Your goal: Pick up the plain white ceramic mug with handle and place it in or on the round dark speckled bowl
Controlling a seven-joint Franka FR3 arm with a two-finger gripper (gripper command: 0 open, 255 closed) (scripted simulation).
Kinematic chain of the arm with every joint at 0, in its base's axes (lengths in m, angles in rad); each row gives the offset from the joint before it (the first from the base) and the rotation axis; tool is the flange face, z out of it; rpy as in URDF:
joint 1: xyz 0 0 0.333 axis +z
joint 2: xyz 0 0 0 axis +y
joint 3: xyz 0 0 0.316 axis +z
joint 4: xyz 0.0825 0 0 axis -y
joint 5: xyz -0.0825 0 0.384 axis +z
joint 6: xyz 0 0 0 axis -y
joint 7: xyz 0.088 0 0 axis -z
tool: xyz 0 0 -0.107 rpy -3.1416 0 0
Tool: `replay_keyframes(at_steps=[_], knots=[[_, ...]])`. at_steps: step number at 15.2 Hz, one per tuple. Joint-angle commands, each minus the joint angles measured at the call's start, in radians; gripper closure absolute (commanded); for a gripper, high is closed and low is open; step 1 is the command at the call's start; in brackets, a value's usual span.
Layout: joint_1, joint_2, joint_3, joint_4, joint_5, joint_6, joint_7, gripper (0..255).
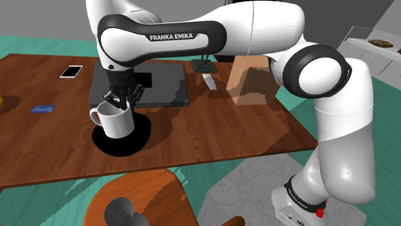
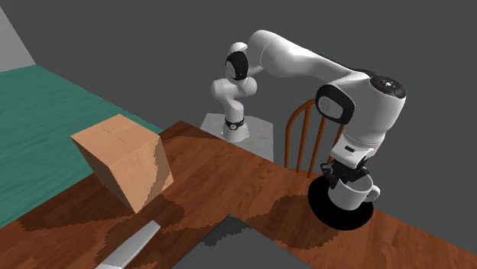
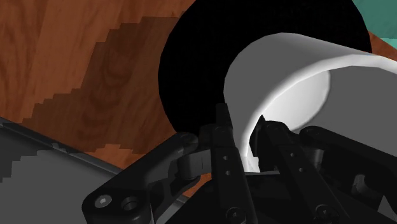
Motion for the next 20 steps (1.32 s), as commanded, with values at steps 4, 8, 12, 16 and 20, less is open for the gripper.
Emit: replay_keyframes(at_steps=[4, 8, 12, 16, 20], knots=[[0.0, 0.0, 0.0, 0.0, 0.0, 0.0, 0.0, 0], [0.0, 0.0, 0.0, 0.0, 0.0, 0.0, 0.0, 0], [0.026, 0.026, -0.001, 0.173, -0.005, -0.144, -0.007, 0], [0.026, 0.026, -0.001, 0.173, -0.005, -0.144, -0.007, 0], [0.026, 0.026, -0.001, 0.173, -0.005, -0.144, -0.007, 0]])
